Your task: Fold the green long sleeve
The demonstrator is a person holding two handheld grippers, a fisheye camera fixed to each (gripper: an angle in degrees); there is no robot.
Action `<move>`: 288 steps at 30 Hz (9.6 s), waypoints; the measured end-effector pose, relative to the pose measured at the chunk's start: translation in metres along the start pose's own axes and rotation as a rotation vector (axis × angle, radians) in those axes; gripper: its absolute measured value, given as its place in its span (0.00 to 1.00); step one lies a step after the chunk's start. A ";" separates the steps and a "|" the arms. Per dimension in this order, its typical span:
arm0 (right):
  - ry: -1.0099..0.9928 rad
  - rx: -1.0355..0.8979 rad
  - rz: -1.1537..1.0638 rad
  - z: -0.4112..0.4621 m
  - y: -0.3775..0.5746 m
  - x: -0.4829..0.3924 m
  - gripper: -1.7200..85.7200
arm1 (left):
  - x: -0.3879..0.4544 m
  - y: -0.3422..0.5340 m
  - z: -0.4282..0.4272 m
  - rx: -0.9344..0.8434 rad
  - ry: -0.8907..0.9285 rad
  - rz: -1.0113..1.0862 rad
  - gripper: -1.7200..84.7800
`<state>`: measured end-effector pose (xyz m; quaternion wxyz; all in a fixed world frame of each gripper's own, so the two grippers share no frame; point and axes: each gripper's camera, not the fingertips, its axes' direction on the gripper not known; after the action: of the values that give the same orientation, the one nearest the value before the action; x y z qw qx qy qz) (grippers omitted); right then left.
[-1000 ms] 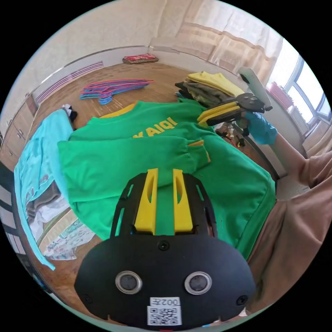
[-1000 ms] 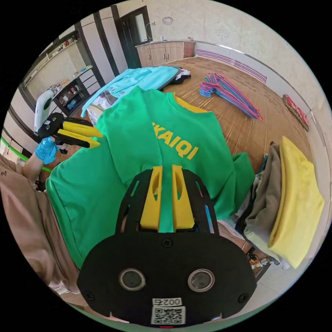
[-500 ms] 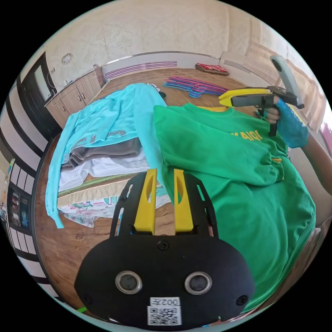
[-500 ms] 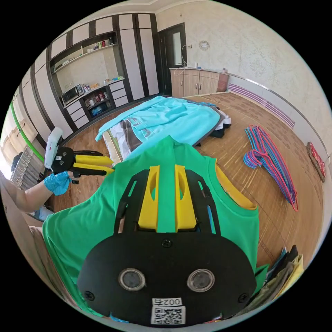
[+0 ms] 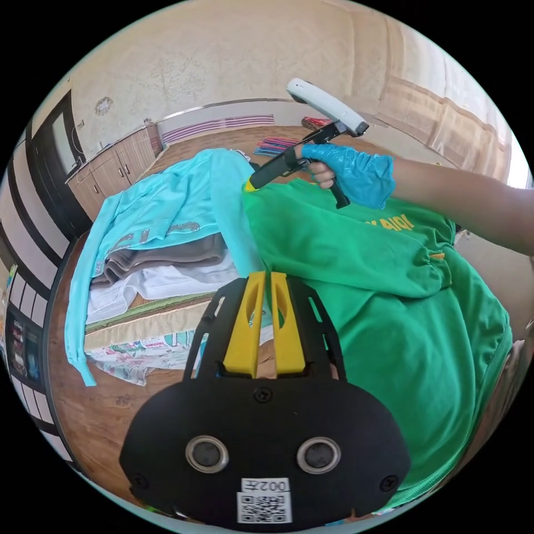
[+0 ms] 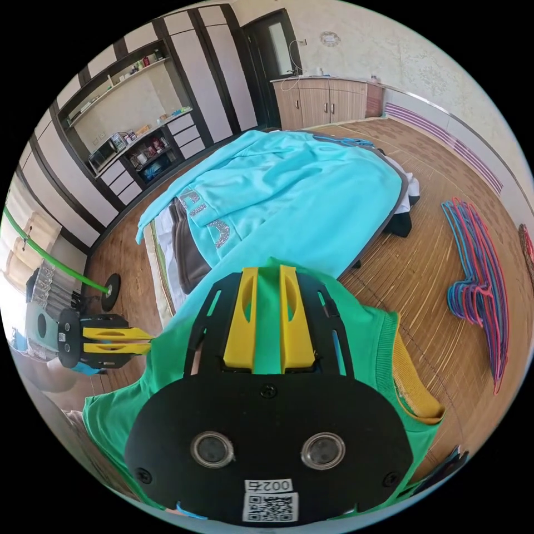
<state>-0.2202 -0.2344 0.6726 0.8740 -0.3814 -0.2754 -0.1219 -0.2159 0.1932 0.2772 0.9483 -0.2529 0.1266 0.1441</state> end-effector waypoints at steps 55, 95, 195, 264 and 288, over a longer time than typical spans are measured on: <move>0.464 0.148 0.519 -0.167 0.510 0.029 0.11 | 0.143 -0.093 -0.046 -0.113 0.160 0.101 0.01; 0.343 0.285 0.178 -0.182 0.602 -0.016 0.05 | 0.357 -0.169 -0.002 0.014 0.319 0.635 0.03; 0.429 0.268 0.018 -0.259 0.590 -0.063 0.11 | 0.313 -0.150 -0.068 0.207 0.410 0.424 0.03; 1.189 0.311 0.575 -0.404 0.834 -0.053 0.08 | 0.337 -0.391 0.161 -0.121 0.320 0.235 0.09; 0.990 0.225 0.519 -0.405 0.849 0.022 0.17 | 0.352 -0.430 0.173 -0.070 0.259 0.306 0.06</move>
<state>0.3142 0.0453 -0.0492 0.9353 -0.2386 0.2586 -0.0374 0.2842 -0.0009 0.5031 0.8817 -0.2802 0.2795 0.2570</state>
